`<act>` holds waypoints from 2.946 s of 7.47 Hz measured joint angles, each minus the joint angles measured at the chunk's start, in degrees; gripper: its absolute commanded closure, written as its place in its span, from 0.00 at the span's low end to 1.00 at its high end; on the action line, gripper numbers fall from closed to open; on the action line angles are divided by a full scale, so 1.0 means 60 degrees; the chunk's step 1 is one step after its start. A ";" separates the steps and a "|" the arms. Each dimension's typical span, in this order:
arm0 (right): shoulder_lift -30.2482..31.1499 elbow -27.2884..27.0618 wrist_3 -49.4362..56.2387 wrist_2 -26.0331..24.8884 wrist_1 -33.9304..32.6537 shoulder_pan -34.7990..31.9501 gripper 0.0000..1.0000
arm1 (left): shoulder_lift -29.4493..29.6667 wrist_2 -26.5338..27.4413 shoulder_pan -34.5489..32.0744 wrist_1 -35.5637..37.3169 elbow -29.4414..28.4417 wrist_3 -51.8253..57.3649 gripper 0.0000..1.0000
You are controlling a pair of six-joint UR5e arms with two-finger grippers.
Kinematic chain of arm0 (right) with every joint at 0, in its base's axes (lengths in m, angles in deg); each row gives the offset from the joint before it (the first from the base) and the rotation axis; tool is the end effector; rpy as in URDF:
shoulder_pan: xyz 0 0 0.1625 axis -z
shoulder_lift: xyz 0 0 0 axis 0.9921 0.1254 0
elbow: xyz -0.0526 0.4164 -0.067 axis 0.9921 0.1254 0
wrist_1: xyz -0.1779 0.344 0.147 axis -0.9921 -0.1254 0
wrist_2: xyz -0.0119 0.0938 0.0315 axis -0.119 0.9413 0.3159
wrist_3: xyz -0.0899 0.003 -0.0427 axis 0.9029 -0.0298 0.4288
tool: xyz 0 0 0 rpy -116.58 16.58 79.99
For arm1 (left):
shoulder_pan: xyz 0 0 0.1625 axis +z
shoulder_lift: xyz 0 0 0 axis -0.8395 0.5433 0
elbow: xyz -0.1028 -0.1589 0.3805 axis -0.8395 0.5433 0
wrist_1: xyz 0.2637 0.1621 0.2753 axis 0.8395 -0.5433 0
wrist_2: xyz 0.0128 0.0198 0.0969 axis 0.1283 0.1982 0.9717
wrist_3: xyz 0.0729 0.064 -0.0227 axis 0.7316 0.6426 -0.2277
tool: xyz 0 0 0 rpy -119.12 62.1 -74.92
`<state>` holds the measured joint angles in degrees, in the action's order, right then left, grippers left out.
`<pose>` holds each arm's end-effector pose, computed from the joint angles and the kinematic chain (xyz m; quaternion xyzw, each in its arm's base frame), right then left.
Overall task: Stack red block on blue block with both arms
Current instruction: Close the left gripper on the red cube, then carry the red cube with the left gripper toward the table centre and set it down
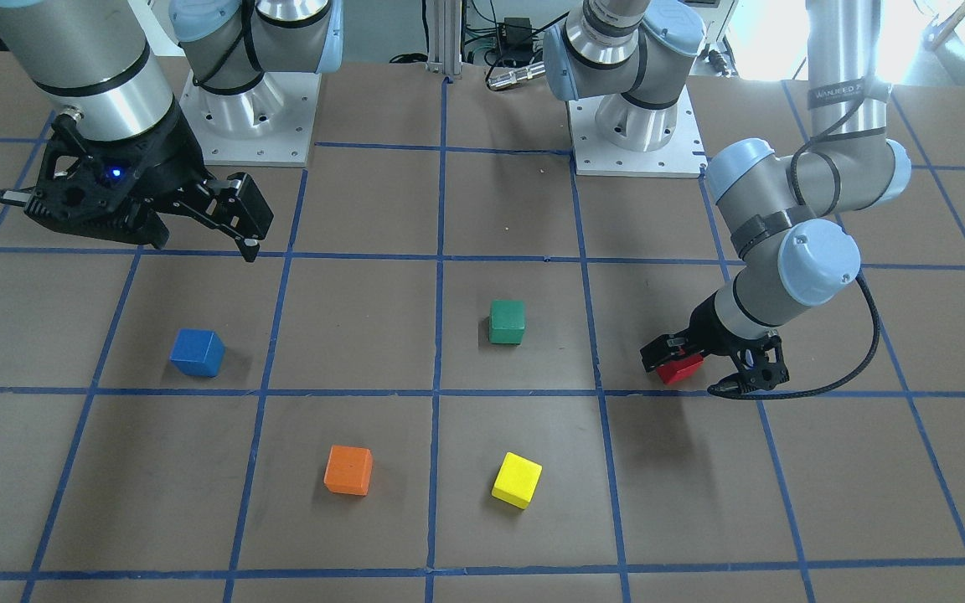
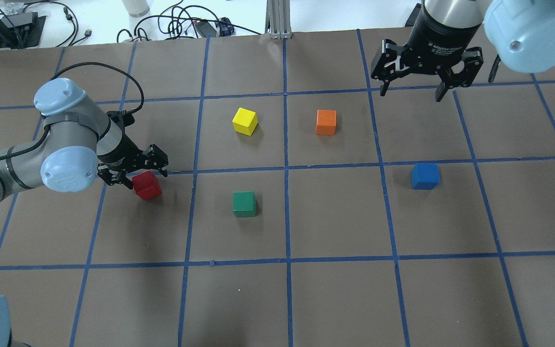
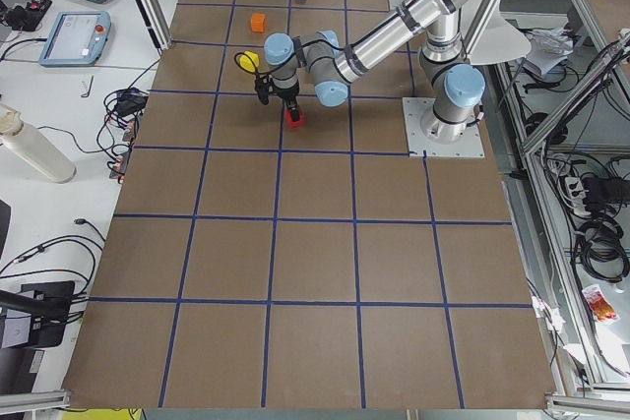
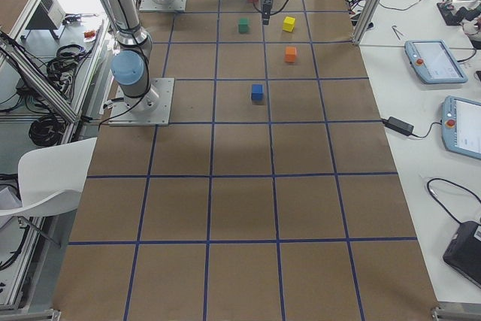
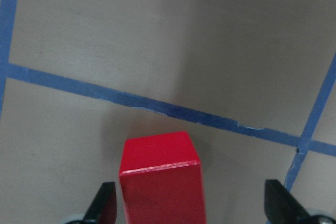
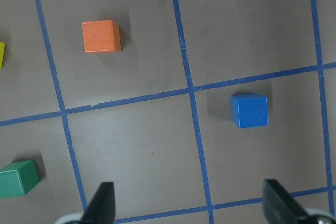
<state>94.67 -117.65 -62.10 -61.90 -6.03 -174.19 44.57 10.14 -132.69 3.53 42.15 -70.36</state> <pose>0.1483 -0.5235 0.4827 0.0834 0.9964 -0.0115 0.0121 -0.0111 -0.5296 0.1928 0.1406 -0.9872 -0.0541 0.0520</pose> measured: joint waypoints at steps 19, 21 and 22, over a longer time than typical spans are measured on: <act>0.0065 -0.0037 0.0102 -0.0131 0.0070 0.0191 0.00 | 0.2256 0.0181 -0.7027 -0.0912 -0.3901 -0.5669 0.01; 0.0061 -0.0032 0.0103 -0.0152 0.0079 0.0200 0.00 | 0.2273 0.0218 -0.7132 -0.0915 -0.3952 -0.5708 0.00; 0.0063 -0.0033 0.0105 -0.0215 0.0081 0.0202 0.00 | 0.2134 0.0235 -0.7093 -0.0939 -0.3964 -0.5655 0.00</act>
<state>95.05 -117.85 -61.47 -63.19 -5.54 -172.98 57.37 11.55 -175.25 -2.10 18.37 -104.29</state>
